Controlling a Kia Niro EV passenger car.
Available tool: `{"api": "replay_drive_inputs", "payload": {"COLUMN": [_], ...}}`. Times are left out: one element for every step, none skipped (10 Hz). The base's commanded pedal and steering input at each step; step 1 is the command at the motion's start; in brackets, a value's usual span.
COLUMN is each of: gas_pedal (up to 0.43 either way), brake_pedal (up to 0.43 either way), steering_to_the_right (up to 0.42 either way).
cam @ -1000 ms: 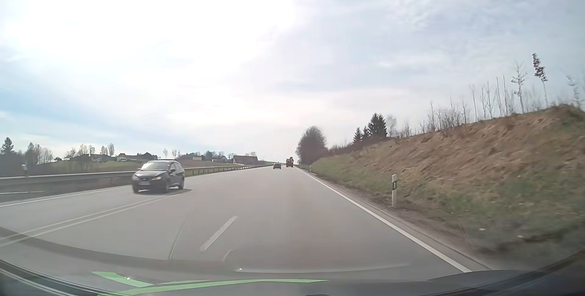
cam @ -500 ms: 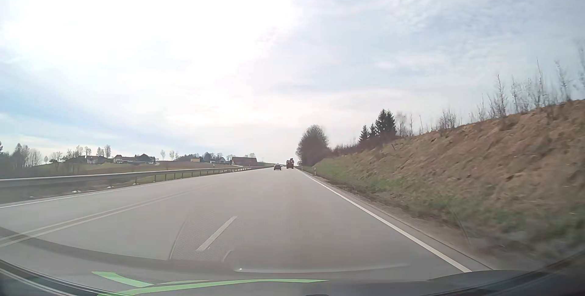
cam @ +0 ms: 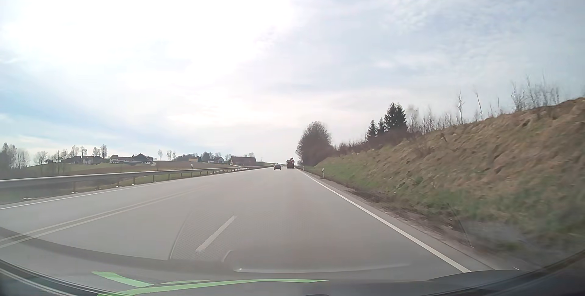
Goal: Follow the waypoints while adhering to traffic rules and regulations
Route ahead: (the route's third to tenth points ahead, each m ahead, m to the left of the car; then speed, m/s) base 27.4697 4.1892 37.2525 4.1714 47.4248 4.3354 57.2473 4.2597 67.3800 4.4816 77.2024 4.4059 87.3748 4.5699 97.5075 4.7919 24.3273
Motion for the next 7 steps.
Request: {"api": "replay_drive_inputs", "payload": {"gas_pedal": [0.39, 0.39, 0.39, 0.39, 0.39, 0.39, 0.39], "brake_pedal": [0.0, 0.0, 0.0, 0.0, 0.0, 0.0, 0.0], "steering_to_the_right": [0.001, 0.001, 0.001, 0.001, 0.001, 0.001, 0.001]}}
